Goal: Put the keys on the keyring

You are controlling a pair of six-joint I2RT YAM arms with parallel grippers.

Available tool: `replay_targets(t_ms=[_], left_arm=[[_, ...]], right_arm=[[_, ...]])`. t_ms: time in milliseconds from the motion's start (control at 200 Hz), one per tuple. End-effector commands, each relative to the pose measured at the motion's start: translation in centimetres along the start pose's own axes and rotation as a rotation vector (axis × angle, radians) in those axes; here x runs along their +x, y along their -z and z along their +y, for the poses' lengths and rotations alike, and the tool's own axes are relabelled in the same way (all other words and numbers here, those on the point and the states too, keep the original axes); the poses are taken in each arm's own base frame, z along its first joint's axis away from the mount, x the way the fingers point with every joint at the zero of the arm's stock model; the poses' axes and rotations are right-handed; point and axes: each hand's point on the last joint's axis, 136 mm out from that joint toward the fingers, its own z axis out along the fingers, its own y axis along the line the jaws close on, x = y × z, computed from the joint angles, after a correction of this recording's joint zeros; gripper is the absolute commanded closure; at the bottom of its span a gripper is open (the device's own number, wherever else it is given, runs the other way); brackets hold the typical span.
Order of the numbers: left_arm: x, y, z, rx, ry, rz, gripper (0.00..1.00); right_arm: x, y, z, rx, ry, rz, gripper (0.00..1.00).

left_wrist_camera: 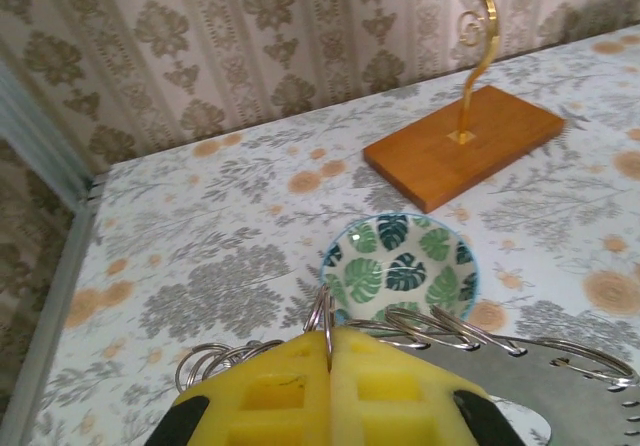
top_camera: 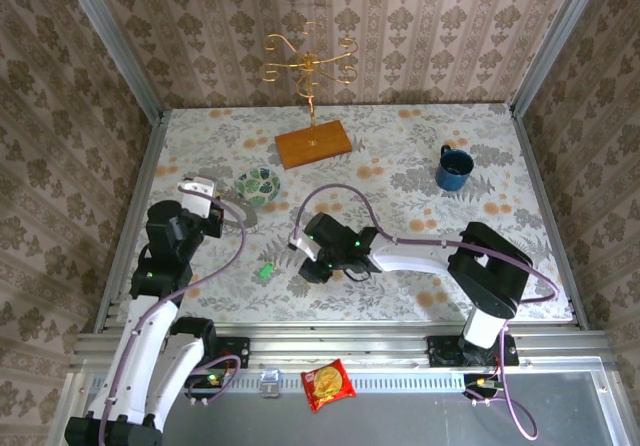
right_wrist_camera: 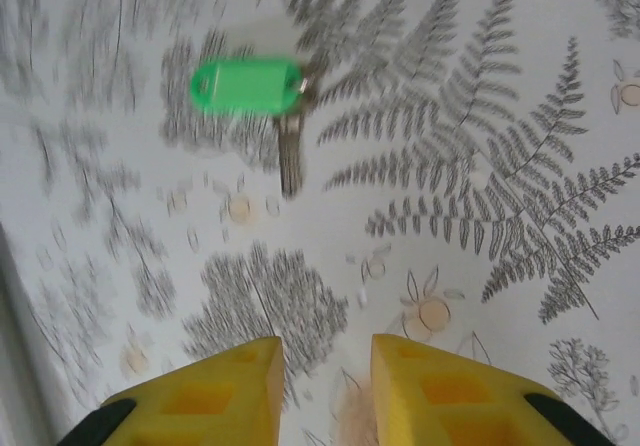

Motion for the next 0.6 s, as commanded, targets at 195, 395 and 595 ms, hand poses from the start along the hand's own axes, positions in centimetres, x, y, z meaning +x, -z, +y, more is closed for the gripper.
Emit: replay_targets(t_ms=[195, 395, 595], left_arm=[[0.4, 2.6, 3.1, -0.194, 0.011, -0.003, 1.0], [0.8, 4.2, 3.5, -0.222, 0.037, -0.014, 1.0], [0.8, 5.2, 3.1, -0.207, 0.045, -0.024, 1.0]], right_arm=[[-4.5, -3.0, 0.3, 0.014, -0.466, 0.14, 0.71], [-4.8, -4.1, -0.3, -0.008, -0.664, 0.246, 0.71], [-4.5, -5.2, 0.1, -0.026, -0.835, 0.299, 0.7]])
